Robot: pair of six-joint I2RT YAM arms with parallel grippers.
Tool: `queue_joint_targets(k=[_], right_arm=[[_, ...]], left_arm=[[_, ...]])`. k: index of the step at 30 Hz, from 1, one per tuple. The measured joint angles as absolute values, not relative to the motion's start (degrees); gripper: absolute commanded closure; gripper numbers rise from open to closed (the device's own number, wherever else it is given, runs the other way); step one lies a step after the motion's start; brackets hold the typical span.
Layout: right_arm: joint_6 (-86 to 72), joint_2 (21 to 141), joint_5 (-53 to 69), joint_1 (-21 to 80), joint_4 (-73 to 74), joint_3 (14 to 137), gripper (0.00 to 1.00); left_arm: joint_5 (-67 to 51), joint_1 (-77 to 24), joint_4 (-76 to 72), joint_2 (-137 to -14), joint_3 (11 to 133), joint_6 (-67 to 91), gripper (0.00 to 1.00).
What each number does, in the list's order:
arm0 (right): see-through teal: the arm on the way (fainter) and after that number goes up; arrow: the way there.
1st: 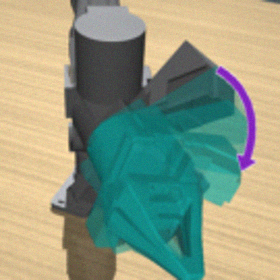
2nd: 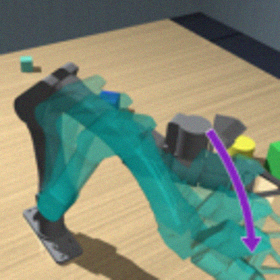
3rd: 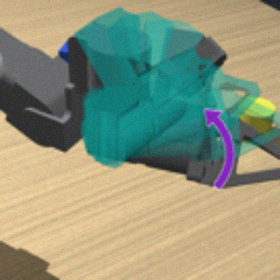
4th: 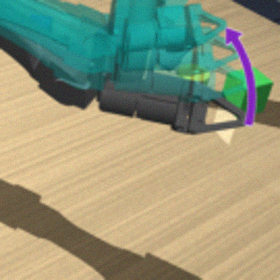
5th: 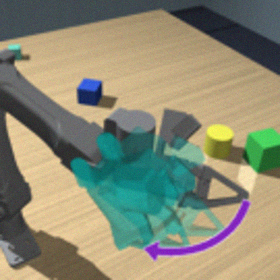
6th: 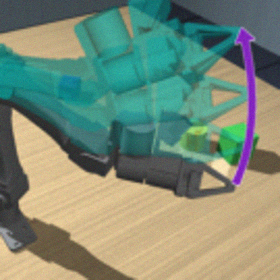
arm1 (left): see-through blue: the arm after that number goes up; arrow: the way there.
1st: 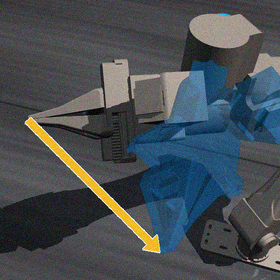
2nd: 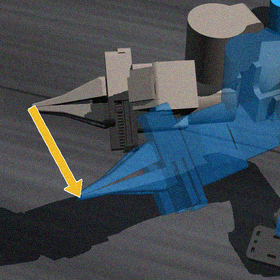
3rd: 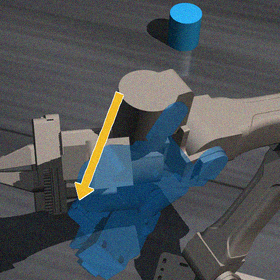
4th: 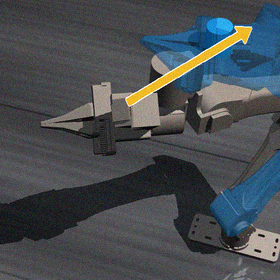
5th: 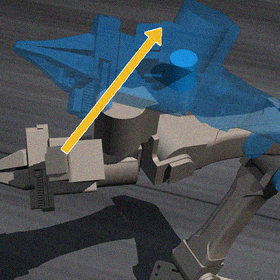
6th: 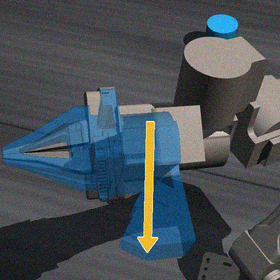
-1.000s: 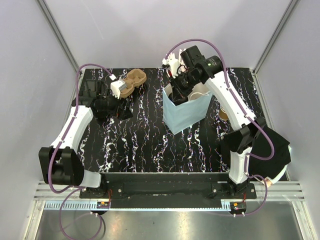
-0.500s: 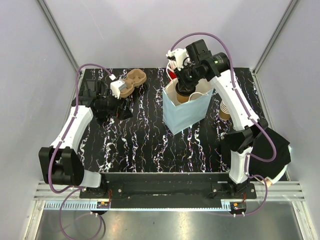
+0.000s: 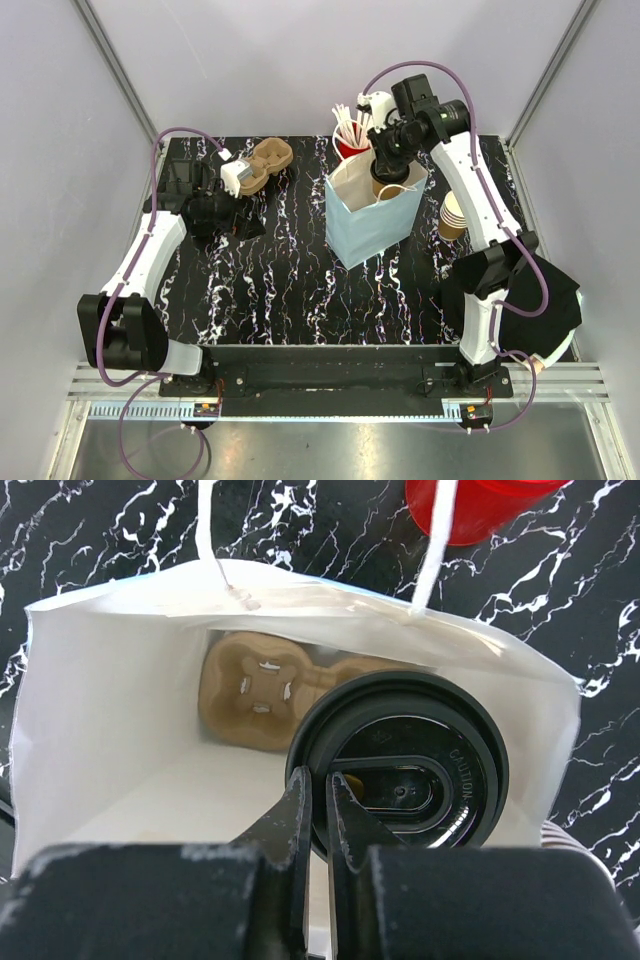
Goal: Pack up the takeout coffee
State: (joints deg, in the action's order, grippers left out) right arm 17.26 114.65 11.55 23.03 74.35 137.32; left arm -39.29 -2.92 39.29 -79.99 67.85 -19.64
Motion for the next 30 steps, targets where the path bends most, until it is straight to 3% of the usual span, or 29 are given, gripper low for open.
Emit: queue_joint_targets(k=[30], right_arm=[[19.2,111.3,11.7,21.9,60.0,115.3,1.0]], left_arm=[[-39.4,-2.8,38.9,-80.0,67.0,-19.6,0.01]])
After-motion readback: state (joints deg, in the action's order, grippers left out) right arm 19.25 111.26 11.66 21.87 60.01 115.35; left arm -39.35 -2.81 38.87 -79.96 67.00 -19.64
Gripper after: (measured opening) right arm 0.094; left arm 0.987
